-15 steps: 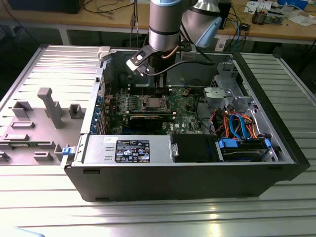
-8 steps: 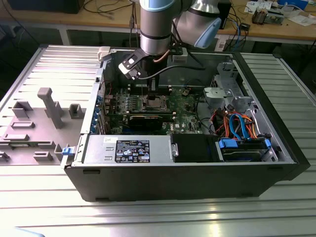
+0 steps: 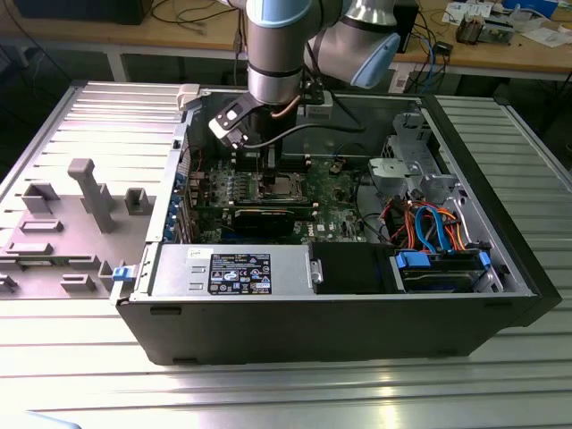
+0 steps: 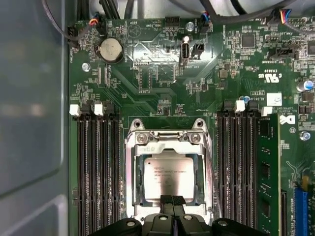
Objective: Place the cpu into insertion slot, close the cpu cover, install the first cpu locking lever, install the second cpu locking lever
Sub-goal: 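Close the cpu cover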
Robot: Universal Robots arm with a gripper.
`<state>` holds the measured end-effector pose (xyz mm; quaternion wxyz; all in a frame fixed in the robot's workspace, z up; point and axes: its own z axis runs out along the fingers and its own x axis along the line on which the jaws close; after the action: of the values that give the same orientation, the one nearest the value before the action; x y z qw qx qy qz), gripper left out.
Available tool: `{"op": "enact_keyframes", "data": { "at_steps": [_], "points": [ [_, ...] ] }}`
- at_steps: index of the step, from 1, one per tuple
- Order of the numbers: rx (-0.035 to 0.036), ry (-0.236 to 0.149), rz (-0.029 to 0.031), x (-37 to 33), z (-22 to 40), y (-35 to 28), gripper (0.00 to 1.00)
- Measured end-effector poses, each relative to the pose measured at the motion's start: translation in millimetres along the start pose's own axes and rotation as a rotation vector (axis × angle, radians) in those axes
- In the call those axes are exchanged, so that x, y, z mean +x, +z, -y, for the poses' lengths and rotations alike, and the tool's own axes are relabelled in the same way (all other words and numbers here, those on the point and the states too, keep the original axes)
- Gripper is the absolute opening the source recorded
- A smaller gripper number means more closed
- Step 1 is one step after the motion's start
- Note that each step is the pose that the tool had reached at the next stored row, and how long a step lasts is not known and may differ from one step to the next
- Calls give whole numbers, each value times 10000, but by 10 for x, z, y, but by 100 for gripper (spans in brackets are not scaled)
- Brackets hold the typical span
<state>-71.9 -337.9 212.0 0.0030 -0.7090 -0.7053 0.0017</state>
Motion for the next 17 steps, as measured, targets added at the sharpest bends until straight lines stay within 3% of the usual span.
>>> {"op": "enact_keyframes", "data": {
  "at_steps": [5,12,15,17],
  "points": [
    [45,-5,6,-1,3,67,11],
    [42,-8,0,0,-11,22,11],
    [57,-7,0,1,-111,22,11],
    [68,-8,1,1,-209,21,11]
  ]
}}
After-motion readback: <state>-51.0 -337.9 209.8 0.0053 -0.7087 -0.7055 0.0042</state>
